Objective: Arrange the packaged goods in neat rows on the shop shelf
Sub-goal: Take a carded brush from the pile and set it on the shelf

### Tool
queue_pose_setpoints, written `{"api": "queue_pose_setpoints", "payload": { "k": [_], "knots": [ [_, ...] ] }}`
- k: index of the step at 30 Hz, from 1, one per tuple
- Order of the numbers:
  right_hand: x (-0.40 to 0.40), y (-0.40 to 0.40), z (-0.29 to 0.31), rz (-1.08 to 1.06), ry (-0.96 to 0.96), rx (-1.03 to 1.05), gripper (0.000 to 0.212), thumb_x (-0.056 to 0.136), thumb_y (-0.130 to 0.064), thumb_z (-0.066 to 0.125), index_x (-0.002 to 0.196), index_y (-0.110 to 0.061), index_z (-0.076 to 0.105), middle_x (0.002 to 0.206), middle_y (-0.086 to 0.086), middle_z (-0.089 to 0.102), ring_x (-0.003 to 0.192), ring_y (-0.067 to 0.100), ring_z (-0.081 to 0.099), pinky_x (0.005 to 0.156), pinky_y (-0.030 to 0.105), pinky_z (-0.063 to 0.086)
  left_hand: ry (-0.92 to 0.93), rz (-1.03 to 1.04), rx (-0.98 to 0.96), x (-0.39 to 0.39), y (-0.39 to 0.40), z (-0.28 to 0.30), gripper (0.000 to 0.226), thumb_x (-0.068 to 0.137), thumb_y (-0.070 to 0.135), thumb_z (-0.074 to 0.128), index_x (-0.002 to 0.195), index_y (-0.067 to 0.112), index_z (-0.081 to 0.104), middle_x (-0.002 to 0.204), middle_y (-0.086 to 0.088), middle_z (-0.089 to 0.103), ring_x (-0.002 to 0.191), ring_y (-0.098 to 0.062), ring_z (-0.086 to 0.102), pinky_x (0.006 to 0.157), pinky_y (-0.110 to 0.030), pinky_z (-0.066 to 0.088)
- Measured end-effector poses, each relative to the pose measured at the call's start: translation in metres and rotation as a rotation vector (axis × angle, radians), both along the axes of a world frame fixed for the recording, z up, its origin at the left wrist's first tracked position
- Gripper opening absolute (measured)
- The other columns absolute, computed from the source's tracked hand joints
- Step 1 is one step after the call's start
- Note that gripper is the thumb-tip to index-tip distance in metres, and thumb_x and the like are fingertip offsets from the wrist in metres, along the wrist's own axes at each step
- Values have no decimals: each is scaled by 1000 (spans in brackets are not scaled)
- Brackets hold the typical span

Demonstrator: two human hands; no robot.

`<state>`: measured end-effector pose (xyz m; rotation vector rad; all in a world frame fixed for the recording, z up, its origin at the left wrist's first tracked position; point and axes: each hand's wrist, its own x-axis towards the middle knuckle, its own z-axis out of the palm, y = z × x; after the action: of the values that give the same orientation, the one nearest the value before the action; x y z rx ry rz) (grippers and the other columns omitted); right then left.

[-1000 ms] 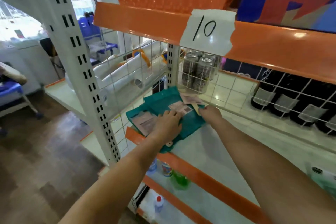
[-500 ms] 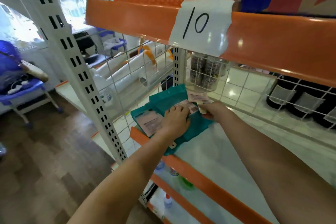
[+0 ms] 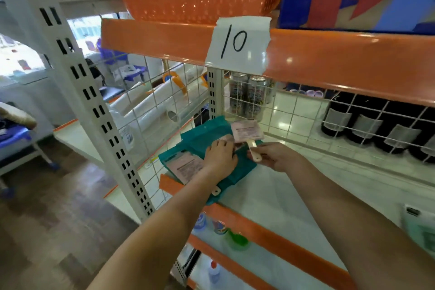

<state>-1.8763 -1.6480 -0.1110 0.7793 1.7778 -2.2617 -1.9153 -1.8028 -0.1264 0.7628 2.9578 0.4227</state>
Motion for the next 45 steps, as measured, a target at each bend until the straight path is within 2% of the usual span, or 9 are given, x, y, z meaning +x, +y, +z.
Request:
{"api": "queue_pose_setpoints", "payload": {
  "k": [6,12,16,21,27,32,40,43,45],
  "knots": [
    [34,1,0,-159,22,-3,33,88,4,59,120,9,53,84,13,65,72,19,63,49,23,57,3,-119,-51,7,-3,-1,45,97,29,40,138,13,40,145,-13,38,134,-30,32,109,-44,27],
    [77,-8,-13,-311,51,-30,30,89,5,58,117,5,49,86,16,64,70,20,65,55,25,58,30,-271,-14,24,3,-1,35,98,28,41,130,15,49,138,-10,46,129,-28,36,101,-40,33],
    [113,-9,-17,-408,72,-45,10,87,8,58,95,2,53,83,18,65,55,16,69,51,26,57,59,-390,1,44,15,-7,38,98,31,39,133,17,46,137,-7,47,129,-26,37,105,-40,30],
    [165,-4,-14,-495,81,61,8,87,5,59,86,-2,55,83,15,67,67,17,68,55,24,58,92,-508,39,80,37,-9,36,97,33,42,130,20,49,137,-3,48,129,-23,38,104,-38,30],
    [235,13,-12,-651,133,43,12,87,8,57,91,-2,52,82,17,66,60,15,69,54,25,57,68,-635,53,133,76,-4,38,97,34,42,133,20,47,139,-4,46,129,-24,36,104,-36,31],
    [301,29,-14,-753,119,65,14,89,7,55,85,-5,50,81,16,64,54,12,68,50,23,56,45,-749,50,189,106,-2,38,98,32,41,133,21,47,140,-2,45,130,-24,35,103,-37,31],
    [419,51,-23,-912,47,95,14,89,3,58,91,-8,50,81,12,63,70,19,63,59,29,57,41,-904,54,297,153,-8,35,96,32,42,127,18,51,135,-6,49,128,-26,39,101,-37,33],
    [463,50,-30,-1001,86,72,13,88,7,56,87,-5,52,69,10,67,59,16,67,53,26,57,32,-994,32,336,166,-13,36,97,34,41,128,19,50,133,-6,50,127,-26,40,102,-38,33],
    [490,45,-34,-1041,80,74,13,88,7,56,91,-4,52,72,11,66,58,16,66,51,25,56,18,-1057,42,361,173,-17,37,97,34,42,129,18,50,132,-7,51,125,-27,41,101,-39,35]
  ]
}}
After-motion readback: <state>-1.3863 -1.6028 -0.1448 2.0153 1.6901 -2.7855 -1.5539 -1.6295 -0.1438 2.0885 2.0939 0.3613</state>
